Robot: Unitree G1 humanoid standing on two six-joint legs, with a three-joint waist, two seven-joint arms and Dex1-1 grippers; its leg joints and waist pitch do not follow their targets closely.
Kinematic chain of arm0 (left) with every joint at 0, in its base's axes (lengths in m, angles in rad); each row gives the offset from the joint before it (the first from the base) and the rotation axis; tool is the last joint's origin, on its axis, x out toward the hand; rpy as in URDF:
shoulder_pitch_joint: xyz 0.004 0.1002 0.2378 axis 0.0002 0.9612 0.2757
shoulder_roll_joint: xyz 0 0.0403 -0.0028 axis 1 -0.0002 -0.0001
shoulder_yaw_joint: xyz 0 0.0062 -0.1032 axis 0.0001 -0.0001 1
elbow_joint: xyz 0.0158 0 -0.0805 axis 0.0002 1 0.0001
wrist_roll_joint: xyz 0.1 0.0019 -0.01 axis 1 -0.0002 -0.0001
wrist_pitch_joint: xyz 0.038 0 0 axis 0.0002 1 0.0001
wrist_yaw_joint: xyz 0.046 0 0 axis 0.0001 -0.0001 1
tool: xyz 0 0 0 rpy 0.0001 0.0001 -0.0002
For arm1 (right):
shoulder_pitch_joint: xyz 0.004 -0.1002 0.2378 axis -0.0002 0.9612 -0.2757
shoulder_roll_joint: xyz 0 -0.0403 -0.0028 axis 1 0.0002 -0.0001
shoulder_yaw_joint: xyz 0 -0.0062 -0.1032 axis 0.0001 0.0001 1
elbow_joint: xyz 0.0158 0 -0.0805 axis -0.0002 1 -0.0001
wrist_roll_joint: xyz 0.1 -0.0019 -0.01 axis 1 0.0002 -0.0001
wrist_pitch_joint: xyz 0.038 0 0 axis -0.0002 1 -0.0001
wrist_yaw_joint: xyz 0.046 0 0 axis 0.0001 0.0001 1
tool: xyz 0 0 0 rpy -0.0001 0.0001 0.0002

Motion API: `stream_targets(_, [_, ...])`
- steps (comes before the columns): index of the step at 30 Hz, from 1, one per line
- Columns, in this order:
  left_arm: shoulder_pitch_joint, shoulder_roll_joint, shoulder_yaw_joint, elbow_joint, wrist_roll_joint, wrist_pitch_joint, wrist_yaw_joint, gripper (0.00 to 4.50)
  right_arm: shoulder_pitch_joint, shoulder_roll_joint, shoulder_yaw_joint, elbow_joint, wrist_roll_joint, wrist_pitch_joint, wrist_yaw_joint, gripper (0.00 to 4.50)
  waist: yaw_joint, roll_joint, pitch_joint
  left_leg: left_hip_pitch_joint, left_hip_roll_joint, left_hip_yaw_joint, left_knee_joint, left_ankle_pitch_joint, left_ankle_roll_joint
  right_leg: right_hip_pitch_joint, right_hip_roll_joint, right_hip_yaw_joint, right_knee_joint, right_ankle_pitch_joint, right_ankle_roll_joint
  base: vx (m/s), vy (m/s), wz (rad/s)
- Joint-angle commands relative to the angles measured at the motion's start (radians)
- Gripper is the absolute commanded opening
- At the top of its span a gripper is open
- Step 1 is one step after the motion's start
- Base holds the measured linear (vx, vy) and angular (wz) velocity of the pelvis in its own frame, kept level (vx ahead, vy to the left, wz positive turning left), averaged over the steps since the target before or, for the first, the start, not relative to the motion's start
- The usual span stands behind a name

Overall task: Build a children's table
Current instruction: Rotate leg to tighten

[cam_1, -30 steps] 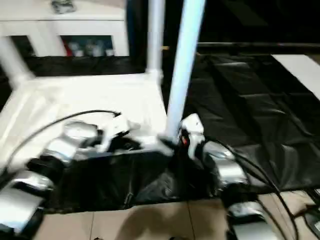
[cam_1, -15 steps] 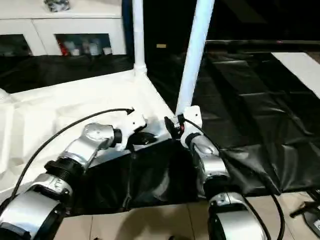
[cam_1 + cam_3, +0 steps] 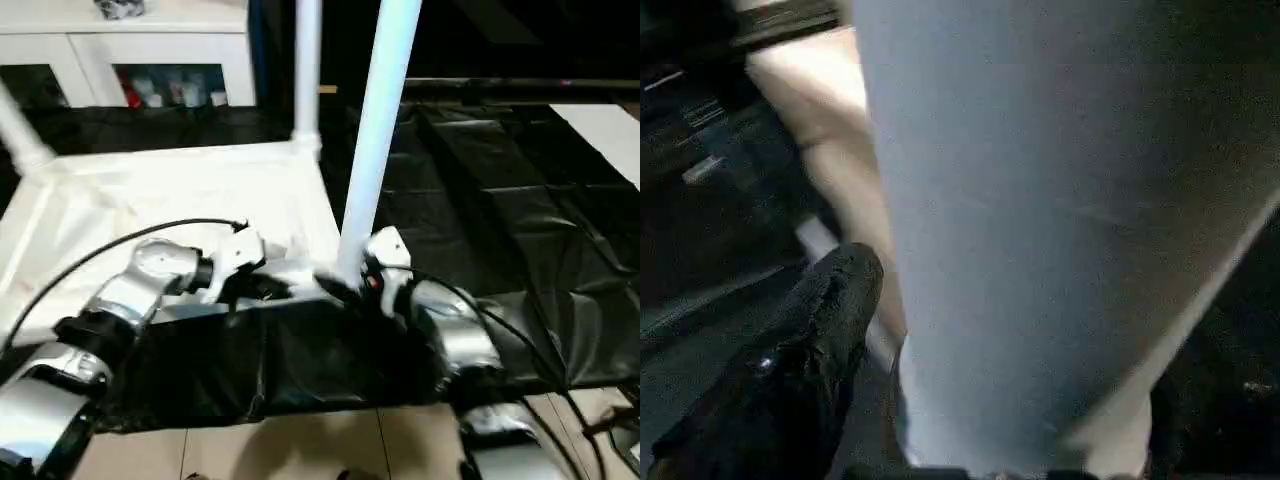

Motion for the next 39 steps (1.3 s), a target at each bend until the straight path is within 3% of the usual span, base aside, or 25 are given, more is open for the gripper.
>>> stream_targets(1, [-0.032, -0.005, -0.033, 0.017, 0.005, -0.025, -0.046, 0.0, 0.02, 0.011, 0.095, -0.049, 0.006, 0.033, 0.147, 3.41, 0.005, -0.001, -0.065, 0.004, 0.016, 0.01, -0.064, -0.254, 0.092, 0.06, -0.043, 0.04, -0.064, -0.279, -0.234, 0.0, 0.0, 0.0])
stream_targets(6, [-0.046, 0.005, -0.042, 0.037, 0.01, -0.047, -0.098, 0.0, 0.021, -0.009, 0.119, -0.063, -0.009, 0.039, 0.213, 3.01, 0.014, 0.001, -0.063, 0.008, 0.016, 0.009, -0.066, -0.273, 0.069, 0.057, -0.045, 0.04, -0.069, -0.338, -0.218, 0.0, 0.0, 0.0])
stream_targets(10, [-0.052, 0.006, -0.043, 0.047, 0.008, -0.055, -0.128, 0.0, 0.015, -0.013, 0.126, -0.07, -0.013, 0.048, 0.231, 2.75, 0.02, 0.002, -0.066, 0.009, 0.016, 0.009, -0.066, -0.265, 0.061, 0.058, -0.045, 0.041, -0.066, -0.311, -0.223, 0.0, 0.0, 0.0])
stream_targets(17, [-0.053, -0.001, -0.03, 0.059, -0.014, -0.05, -0.136, 0.0, 0.024, -0.01, 0.114, -0.094, -0.003, 0.069, 0.228, 2.69, 0.021, 0.0, -0.067, 0.01, 0.015, 0.01, -0.064, -0.25, 0.065, 0.061, -0.044, 0.04, -0.061, -0.276, -0.236, 0.0, 0.0, 0.0])
stream_targets(20, [-0.041, -0.019, -0.003, 0.046, -0.018, -0.01, -0.054, 0.0, 0.025, 0.026, 0.063, -0.05, -0.027, 0.03, 0.072, 2.68, 0.02, 0.0, -0.065, 0.012, 0.015, 0.01, -0.065, -0.259, 0.059, 0.057, -0.044, 0.041, -0.064, -0.3, -0.23, 0.0, 0.0, 0.0])
stream_targets(24, [-0.037, -0.052, 0.017, 0.034, -0.013, 0.031, 0.048, 0.0, 0.006, 0.068, 0.01, 0.034, -0.06, 0.015, -0.124, 2.67, 0.006, -0.002, -0.057, 0.02, 0.008, 0.003, -0.069, -0.334, 0.026, 0.049, -0.048, 0.036, -0.085, -0.484, -0.169, 0.0, 0.0, 0.0])
stream_targets(28, [-0.021, -0.135, 0.027, -0.014, -0.006, 0.109, 0.187, 0.0, -0.043, 0.152, -0.073, 0.148, -0.086, 0.01, -0.482, 2.67, -0.016, -0.004, -0.055, 0.018, 0.003, -0.003, -0.069, -0.351, 0.011, 0.046, -0.047, 0.031, -0.093, -0.554, -0.136, 0.0, 0.0, 0.0])
stream_targets(30, [-0.019, -0.165, 0.027, -0.021, -0.001, 0.127, 0.23, 0.0, -0.059, 0.174, -0.09, 0.176, -0.092, 0.015, -0.576, 2.67, -0.024, -0.006, -0.058, 0.016, 0.002, -0.002, -0.068, -0.344, 0.02, 0.045, -0.044, 0.032, -0.094, -0.526, -0.135, 0.0, 0.0, 0.0])
stream_targets(35, [-0.002, -0.24, 0.018, -0.053, 0.002, 0.148, 0.294, 0.0, -0.103, 0.227, -0.102, 0.237, -0.132, -0.014, -0.776, 2.67, -0.031, -0.002, -0.064, 0.01, 0.002, 0.004, -0.065, -0.301, 0.045, 0.049, -0.042, 0.038, -0.082, -0.396, -0.182, 0.0, 0.0, 0.0])
stream_targets(36, [-0.001, -0.241, 0.015, -0.054, 0.0, 0.147, 0.295, 0.0, -0.107, 0.23, -0.096, 0.24, -0.146, -0.031, -0.783, 3.23, -0.031, -0.004, -0.066, 0.008, 0.001, 0.005, -0.065, -0.289, 0.052, 0.051, -0.042, 0.038, -0.08, -0.376, -0.185, 0.0, 0.0, 0.0])
stream_targets(39, [0.002, -0.233, 0.016, -0.063, 0.003, 0.155, 0.309, 0.0, -0.119, 0.238, -0.102, 0.261, -0.155, -0.066, -0.797, 3.37, -0.03, -0.001, -0.067, 0.007, 0.004, 0.005, -0.065, -0.27, 0.06, 0.053, -0.043, 0.038, -0.076, -0.351, -0.199, 0.0, 0.0, 0.0])
